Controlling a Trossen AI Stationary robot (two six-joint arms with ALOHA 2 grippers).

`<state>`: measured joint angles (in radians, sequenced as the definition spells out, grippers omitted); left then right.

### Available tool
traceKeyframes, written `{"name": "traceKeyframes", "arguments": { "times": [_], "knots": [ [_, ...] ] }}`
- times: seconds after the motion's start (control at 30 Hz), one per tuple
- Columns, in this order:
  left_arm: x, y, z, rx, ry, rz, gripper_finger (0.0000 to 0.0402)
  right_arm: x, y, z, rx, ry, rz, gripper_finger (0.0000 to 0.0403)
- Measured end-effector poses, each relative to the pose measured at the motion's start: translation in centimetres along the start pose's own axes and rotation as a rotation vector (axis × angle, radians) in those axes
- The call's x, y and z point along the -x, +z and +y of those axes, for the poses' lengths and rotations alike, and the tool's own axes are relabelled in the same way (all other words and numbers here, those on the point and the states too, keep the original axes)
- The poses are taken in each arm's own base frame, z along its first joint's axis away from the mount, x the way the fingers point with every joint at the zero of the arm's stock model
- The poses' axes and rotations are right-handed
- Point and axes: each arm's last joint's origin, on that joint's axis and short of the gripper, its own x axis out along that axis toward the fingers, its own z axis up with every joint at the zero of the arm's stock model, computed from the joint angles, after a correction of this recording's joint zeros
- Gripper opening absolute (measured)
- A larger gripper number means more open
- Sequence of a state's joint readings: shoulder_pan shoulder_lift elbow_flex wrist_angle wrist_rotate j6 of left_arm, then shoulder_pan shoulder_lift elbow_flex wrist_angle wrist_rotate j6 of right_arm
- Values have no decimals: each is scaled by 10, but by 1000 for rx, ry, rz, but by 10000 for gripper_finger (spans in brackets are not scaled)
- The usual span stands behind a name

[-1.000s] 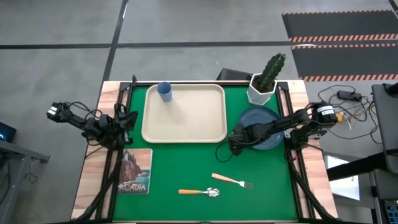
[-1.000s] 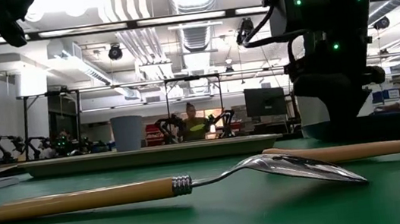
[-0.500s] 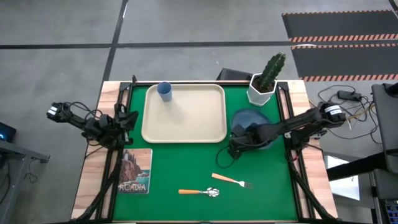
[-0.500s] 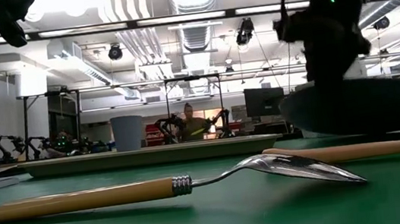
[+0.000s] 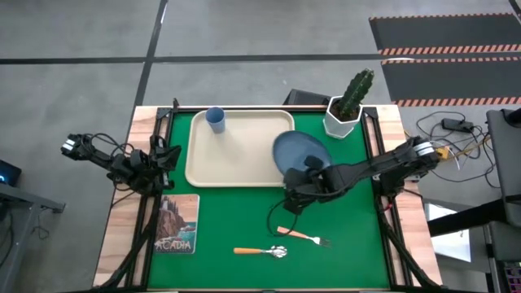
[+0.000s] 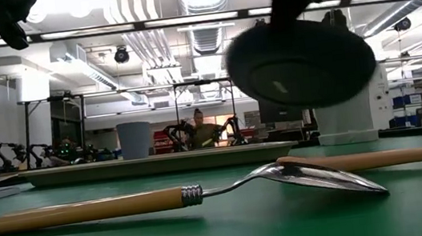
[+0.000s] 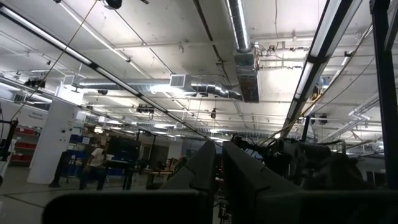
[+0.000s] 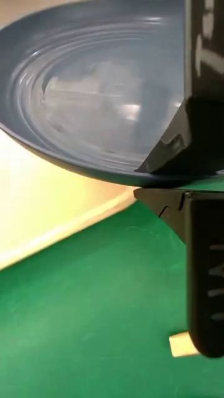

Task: Pick and place plate/cup/fork/spoon on tray
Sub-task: Put the dark blue plate on the white tray to the right of the blue cup

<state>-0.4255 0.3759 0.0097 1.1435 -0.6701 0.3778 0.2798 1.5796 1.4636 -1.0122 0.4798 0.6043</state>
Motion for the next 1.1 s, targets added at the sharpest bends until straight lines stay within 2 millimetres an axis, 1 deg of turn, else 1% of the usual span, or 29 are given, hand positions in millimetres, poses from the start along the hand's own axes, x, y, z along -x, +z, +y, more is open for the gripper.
{"name": "traceKeyframes", "arguments": {
  "times": [0.13, 0.23, 0.33, 0.53, 0.77, 0.83, 0.93, 1.1],
  "knots": [
    [0, 0, 0, 0, 0, 0, 11, -13, 21, 9, 138, -26, -12, 12],
    [0, 0, 0, 0, 0, 0, 11, -32, 36, 15, 238, -43, -7, 12],
    [0, 0, 0, 0, 0, 0, 11, -56, 50, 17, 320, -61, 14, 12],
    [0, 0, 0, 0, 0, 0, 11, -107, 72, 6, 408, -96, 63, 12],
    [0, 0, 0, -1, 0, 1, 11, -161, 91, -12, 403, 0, 109, 12],
    [0, 0, 0, -1, 0, 0, 11, -172, 95, -17, 399, 12, 116, 12],
    [0, 0, 0, -1, 0, 0, 11, -182, 101, -21, 394, 16, 125, 12],
    [0, 0, 0, -1, 0, 0, 11, -186, 107, -25, 350, 91, 120, 12]
  ]
}}
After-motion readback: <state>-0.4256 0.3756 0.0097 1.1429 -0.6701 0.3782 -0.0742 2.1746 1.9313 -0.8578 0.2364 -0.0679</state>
